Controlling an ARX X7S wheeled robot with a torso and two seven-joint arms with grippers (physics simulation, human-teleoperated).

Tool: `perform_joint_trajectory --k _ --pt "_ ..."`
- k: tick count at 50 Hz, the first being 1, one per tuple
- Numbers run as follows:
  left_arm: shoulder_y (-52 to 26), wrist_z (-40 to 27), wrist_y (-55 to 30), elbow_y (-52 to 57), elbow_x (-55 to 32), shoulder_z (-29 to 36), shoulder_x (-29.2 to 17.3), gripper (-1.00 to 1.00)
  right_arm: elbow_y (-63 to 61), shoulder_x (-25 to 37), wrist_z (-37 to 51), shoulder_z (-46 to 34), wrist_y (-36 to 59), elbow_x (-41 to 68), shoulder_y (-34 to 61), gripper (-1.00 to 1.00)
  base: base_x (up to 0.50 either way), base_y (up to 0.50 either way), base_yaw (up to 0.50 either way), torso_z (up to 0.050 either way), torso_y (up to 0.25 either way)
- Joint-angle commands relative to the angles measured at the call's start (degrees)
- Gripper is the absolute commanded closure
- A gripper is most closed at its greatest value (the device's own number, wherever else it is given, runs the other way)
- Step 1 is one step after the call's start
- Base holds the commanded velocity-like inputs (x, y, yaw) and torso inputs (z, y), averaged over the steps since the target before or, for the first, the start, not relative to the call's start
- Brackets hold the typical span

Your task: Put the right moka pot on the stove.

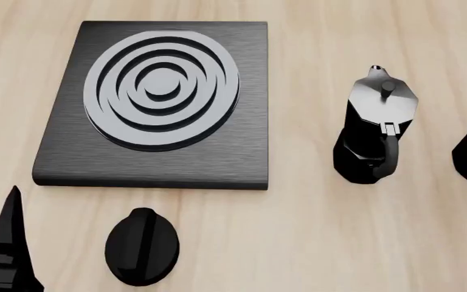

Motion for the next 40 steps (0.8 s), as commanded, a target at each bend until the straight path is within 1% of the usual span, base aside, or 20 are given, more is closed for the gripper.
perform_joint_trajectory --k 1,13,19,25,34,40 --pt "-0.1 -0.2 0.3 0.0 0.2 0.4 -0.2 -1.0 -0.3 -0.4 0.1 -0.1 -0.1 0.0 0.2 1.0 0.0 0.0 0.0 0.0 0.0" --pt "-0.1 -0.2 0.7 -0.3 0.3 0.9 -0.4 -1.0 -1.8 0.2 0.8 0.4 0.6 0.5 -0.3 1.0 0.0 0.0 0.0 0.0 0.0" --pt "0.1 0.0 1.3 -0.7 0.9 1.2 -0.4 -1.0 -5.5 1.1 2.5 1.9 2.6 2.0 -1.0 1.0 0.0 0.0 0.0 0.0 0.0" --pt "-0.6 -0.7 0.6 -0.3 -0.4 1.0 -0.7 -1.0 -8.7 2.1 3.6 3.3 4.4 3.4 -1.5 1.0 0.0 0.0 0.0 0.0 0.0" --pt "-0.7 -0.6 0.8 -0.7 -0.9 1.2 -0.8 -1.0 -16.0 4.8 6.3 7.9 8.0 7.5 -4.9 1.0 0.0 0.0 0.0 0.0 0.0" --pt "-0.6 -0.5 1.1 -0.9 -0.5 1.5 -0.9 -1.0 -22.3 6.9 9.1 12.7 11.6 11.5 -8.8 1.0 0.0 0.0 0.0 0.0 0.0"
